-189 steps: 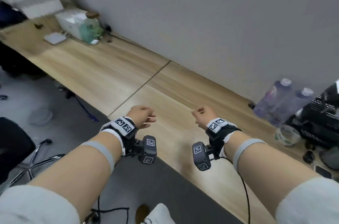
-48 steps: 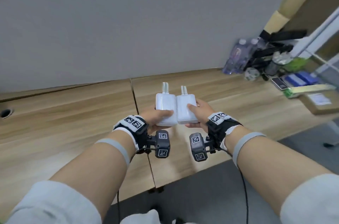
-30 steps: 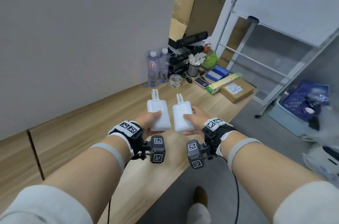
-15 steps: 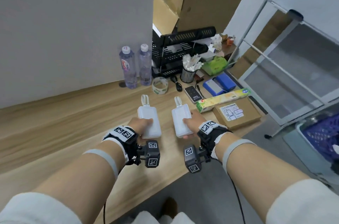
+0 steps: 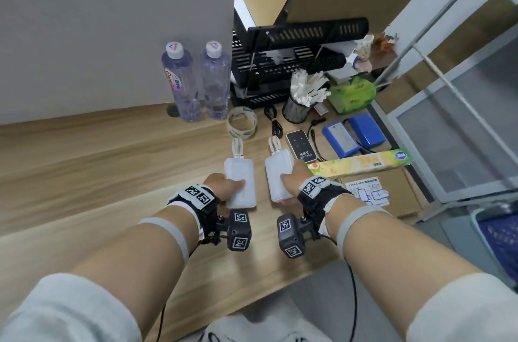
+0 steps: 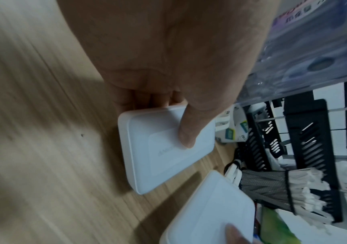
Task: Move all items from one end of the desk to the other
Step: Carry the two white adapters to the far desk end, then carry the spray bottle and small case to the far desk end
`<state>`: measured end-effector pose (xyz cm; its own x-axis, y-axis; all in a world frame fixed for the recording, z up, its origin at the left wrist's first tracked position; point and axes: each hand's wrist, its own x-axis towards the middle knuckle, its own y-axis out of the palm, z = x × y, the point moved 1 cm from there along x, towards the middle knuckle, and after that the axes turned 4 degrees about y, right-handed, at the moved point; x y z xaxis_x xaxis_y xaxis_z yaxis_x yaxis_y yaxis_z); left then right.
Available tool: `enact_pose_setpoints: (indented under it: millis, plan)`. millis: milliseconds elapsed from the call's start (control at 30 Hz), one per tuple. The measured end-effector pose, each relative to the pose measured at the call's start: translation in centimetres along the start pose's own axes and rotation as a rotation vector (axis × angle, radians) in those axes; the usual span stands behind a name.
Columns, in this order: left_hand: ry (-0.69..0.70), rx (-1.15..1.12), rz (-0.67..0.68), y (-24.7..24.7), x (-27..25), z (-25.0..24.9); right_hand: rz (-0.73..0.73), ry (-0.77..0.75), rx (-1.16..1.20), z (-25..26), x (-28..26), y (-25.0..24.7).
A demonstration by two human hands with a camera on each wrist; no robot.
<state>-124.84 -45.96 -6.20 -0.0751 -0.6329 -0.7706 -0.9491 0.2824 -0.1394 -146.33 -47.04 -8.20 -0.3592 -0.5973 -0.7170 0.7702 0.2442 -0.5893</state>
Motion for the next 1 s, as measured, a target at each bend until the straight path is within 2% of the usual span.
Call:
enact_pose_setpoints:
  millis: [100, 167, 433, 533, 567, 667, 833, 933, 1000]
  plan:
    - [-0.008, 0.024, -0.041, 1.0, 1.9, 0.5, 0.068, -0.047, 0.006, 1.8, -1.1, -0.8]
    - [-0.009, 0.068, -0.105, 1.6, 0.6, -0.8, 0.119, -0.076, 0.007, 2.6, -0.9, -1.0]
    - [-0.034, 0.235, -0.351, 2.8, 0.7, -2.1, 0.059, -0.144, -0.425, 5.0, -0.9, -4.3]
    - [-0.034, 0.274, -0.402, 3.1, 1.2, -2.6, 0.141, -0.141, -0.411, 5.2, -0.4, -4.1]
    - [-0.041, 0.282, -0.407, 3.4, 1.4, -2.9, 0.147, -0.155, -0.388, 5.3, -0.2, -4.1]
    - [-0.046, 0.271, -0.410, 4.1, 1.4, -3.7, 0.105, -0.131, -0.510, 6.2, -0.3, -4.8]
    - [-0.033, 0.214, -0.374, 4.4, 0.4, -4.1, 0.064, -0.140, -0.473, 7.4, -0.8, -6.0]
    - [0.031, 0.133, -0.363, 3.2, -1.0, -4.4, 0.018, -0.172, -0.404, 8.3, -1.8, -6.3]
    - [0.077, 0.092, -0.373, 1.8, -2.6, -4.4, 0.043, -0.209, -0.346, 9.0, -3.0, -5.6]
